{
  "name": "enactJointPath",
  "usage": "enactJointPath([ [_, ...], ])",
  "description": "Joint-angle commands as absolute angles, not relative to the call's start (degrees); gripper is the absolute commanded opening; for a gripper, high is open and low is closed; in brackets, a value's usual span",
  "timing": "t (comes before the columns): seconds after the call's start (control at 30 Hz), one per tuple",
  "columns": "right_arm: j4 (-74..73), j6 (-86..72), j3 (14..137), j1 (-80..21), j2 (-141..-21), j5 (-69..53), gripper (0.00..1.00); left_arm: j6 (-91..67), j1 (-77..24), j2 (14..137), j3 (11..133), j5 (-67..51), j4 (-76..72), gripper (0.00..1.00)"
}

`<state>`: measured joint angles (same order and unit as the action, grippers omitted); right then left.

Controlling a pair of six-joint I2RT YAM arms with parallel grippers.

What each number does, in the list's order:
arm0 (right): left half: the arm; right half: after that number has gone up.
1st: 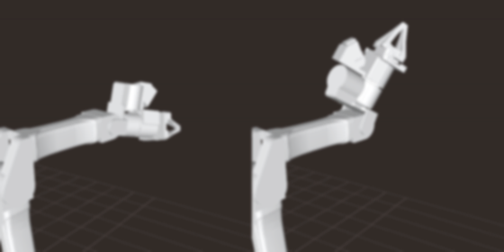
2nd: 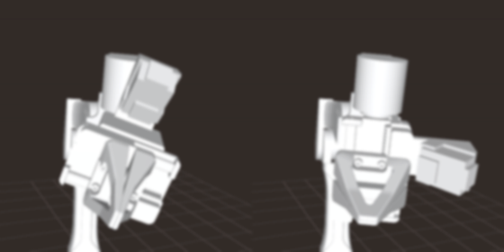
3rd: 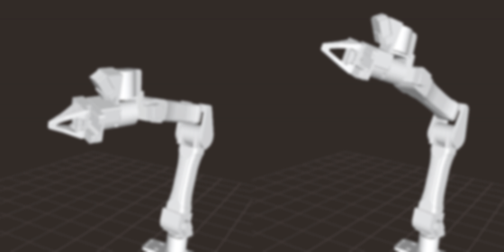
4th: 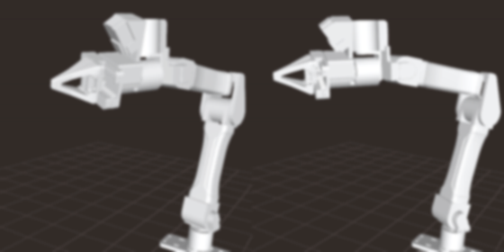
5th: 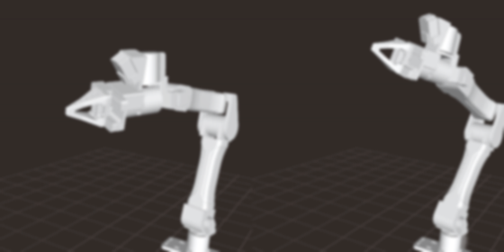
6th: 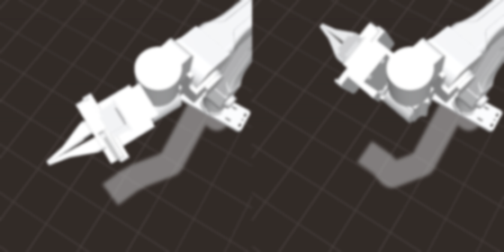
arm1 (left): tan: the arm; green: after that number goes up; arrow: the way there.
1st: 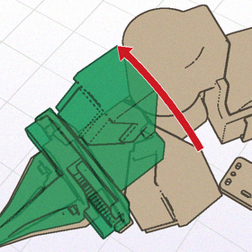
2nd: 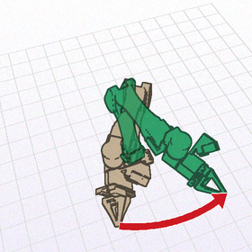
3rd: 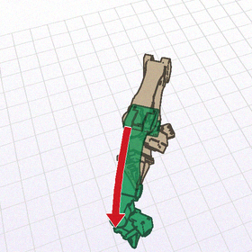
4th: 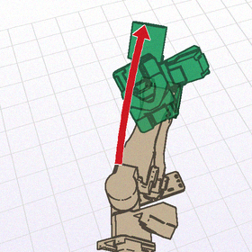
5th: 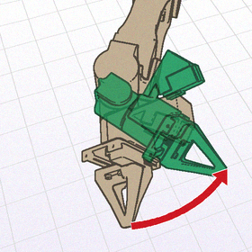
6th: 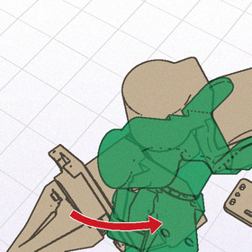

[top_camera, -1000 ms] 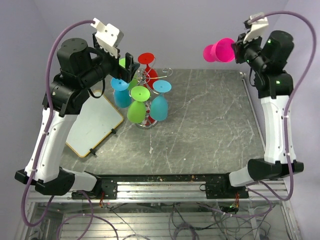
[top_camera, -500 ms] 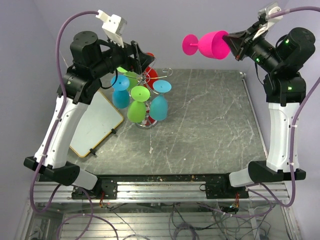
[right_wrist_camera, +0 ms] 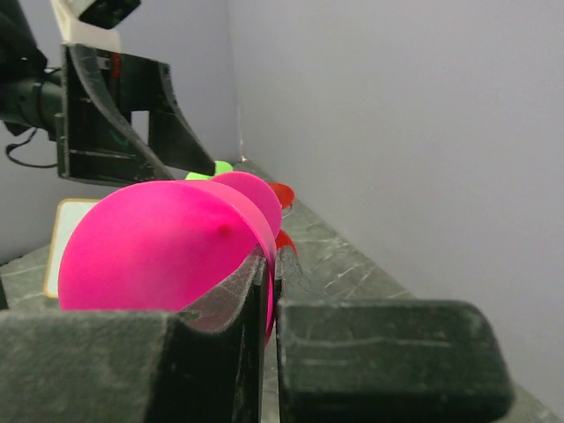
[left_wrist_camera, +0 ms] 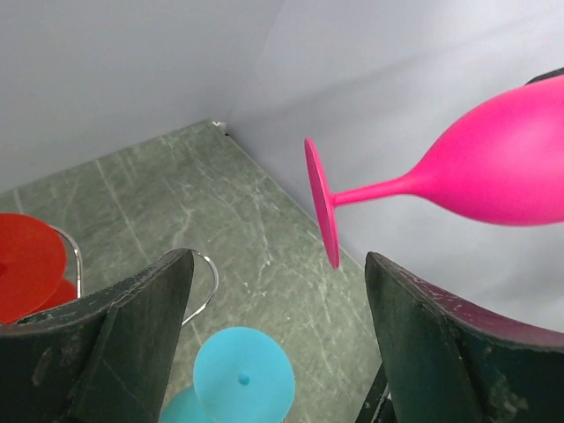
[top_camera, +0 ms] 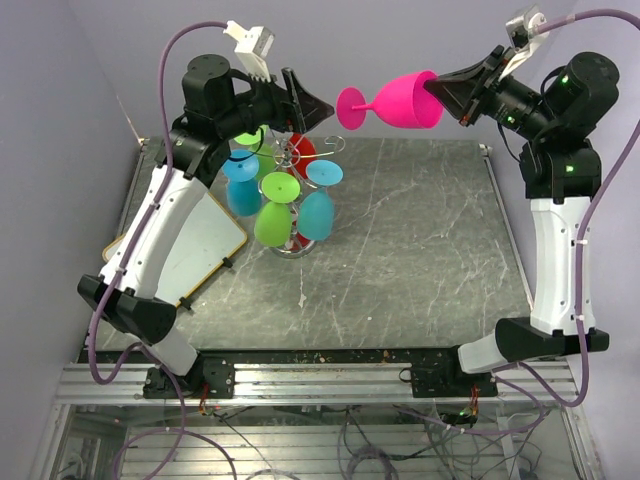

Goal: Place the wine glass upside down on the wine glass rack

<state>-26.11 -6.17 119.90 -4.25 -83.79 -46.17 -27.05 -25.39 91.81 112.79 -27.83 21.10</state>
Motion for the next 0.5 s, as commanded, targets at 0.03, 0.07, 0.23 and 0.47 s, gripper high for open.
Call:
enactJointPath([
  [0.03,-22.8,-9.0,118.9,-4.5,-84.1,-49.5,0.00,-32.7,-26.0,93.2,114.1,-32.1,14.9,0.88],
  [0.07,-22.8,-9.1,118.8,-4.5,-84.2,-49.8,0.00,-32.8,-26.2,93.4,114.0,-32.2,14.7,0.86],
  [0.23,-22.2,-9.7,118.7,-4.6,-84.4,-50.8,0.00,-33.6,-26.8,94.2,113.8,-32.9,14.4,0.74],
  [0.47,-22.0,-9.5,118.0,-4.6,-84.4,-50.8,0.00,-34.1,-27.7,94.8,113.1,-34.1,14.1,0.58],
])
